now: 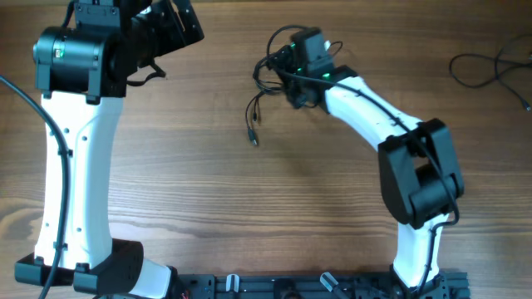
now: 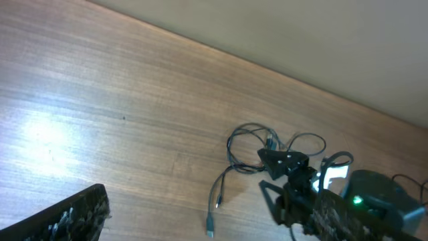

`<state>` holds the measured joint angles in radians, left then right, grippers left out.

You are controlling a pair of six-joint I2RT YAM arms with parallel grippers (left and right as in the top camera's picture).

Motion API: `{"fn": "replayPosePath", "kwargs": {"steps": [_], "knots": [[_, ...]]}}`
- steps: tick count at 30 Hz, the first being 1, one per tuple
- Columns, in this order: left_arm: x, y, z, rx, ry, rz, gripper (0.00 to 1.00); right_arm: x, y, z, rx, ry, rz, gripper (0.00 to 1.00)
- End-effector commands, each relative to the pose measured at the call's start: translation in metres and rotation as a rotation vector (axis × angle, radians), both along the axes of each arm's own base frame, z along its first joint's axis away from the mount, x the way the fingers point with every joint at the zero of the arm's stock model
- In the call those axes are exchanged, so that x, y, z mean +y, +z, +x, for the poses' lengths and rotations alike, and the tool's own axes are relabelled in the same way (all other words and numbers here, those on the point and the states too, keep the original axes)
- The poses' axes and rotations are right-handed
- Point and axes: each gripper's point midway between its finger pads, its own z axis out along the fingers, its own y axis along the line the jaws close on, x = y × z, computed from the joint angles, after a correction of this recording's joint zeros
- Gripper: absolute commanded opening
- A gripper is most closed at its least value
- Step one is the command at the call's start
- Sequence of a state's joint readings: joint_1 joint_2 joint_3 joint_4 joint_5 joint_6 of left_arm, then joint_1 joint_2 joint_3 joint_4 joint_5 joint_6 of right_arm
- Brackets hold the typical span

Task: Untangle cables

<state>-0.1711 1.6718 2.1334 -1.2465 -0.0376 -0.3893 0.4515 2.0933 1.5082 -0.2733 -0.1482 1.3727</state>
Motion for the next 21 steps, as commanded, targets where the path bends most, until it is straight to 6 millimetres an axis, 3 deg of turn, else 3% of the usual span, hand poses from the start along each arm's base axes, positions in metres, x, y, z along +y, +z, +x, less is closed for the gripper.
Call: {"fn": "replayPosePath", "kwargs": {"steps": [1, 3, 4, 10, 15, 21], "knots": [[0.004, -0.009, -0.005, 0.042, -0.001, 0.038, 1.00, 0.011, -0.019, -0.012, 0.225, -0.443, 0.208, 0.81], [0.005, -0.017, -0.013, 0.085, -0.002, 0.046, 1.00, 0.019, -0.028, -0.016, 0.285, -0.526, 0.263, 0.66], [0.006, -0.019, -0.017, 0.104, -0.002, 0.049, 1.00, 0.021, -0.030, -0.011, 0.273, -0.523, 0.274, 0.64], [0.009, -0.032, -0.033, 0.186, -0.022, 0.079, 1.00, 0.007, -0.059, 0.005, 0.226, -0.583, 0.239, 0.77], [0.009, -0.035, -0.038, 0.209, -0.022, 0.083, 1.00, 0.005, -0.040, 0.031, 0.126, -0.592, 0.319, 0.76], [0.010, -0.036, -0.039, 0.215, -0.022, 0.084, 1.00, -0.011, -0.039, 0.041, 0.114, -0.625, 0.321, 0.72]]}}
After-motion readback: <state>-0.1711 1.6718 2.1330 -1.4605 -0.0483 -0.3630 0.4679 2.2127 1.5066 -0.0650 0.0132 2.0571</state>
